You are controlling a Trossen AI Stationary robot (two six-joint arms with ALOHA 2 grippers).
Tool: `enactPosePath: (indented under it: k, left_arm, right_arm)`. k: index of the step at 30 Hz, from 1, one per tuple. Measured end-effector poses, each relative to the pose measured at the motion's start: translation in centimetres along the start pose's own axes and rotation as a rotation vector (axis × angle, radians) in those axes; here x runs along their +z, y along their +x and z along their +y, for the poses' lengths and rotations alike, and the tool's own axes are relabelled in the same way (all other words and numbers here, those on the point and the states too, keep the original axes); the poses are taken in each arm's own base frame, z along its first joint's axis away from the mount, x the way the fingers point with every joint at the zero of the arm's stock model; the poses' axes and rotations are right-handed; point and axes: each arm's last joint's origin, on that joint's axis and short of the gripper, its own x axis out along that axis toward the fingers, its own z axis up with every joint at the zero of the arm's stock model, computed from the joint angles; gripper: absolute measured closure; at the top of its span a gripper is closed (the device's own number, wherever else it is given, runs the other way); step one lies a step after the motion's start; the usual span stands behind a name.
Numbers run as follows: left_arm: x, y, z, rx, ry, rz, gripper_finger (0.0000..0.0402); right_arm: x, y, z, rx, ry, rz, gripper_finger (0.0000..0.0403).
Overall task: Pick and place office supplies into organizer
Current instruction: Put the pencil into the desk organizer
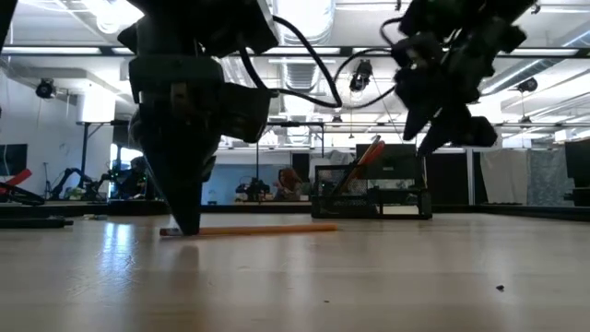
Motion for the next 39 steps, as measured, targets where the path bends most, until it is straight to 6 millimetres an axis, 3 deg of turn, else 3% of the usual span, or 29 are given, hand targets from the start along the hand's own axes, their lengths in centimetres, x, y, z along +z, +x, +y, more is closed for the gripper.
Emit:
enactPosePath:
  k: [7, 11, 15, 21, 28, 39]
  left_arm:
    - [0.1, -0.5, 0.0, 0.058, -0.031, -0.060, 0.0401]
    - [0.2, -1.5, -0.1, 0.118, -0.095, -0.132, 0.0401]
    - [-0.5, -3.1, 0.4, 0.233, -0.195, -0.181, 0.0401]
    - [-2.0, -5.6, 1.3, 0.327, -0.289, -0.215, 0.0402]
    - [-3.3, -5.6, 2.3, 0.322, -0.346, -0.223, 0.0402]
    - [-3.1, -5.1, 2.2, 0.304, -0.366, -0.243, 0.0402]
  right_arm:
    - [0.0, 3.3, 3.5, 0.117, -0.063, 0.086, 0.0350]
    - [1.2, 5.7, 3.9, 0.110, -0.030, 0.044, 0.0387]
    - [3.2, 8.6, 3.2, 0.070, 0.013, 0.036, 0.0393]
    - [5.6, 11.3, 3.6, 0.061, -0.037, 0.077, 0.0394]
    - [5.8, 12.5, 3.0, -0.028, -0.081, 0.122, 0.0394]
    - [7.2, 12.3, 1.7, -0.061, -0.053, 0.073, 0.0394]
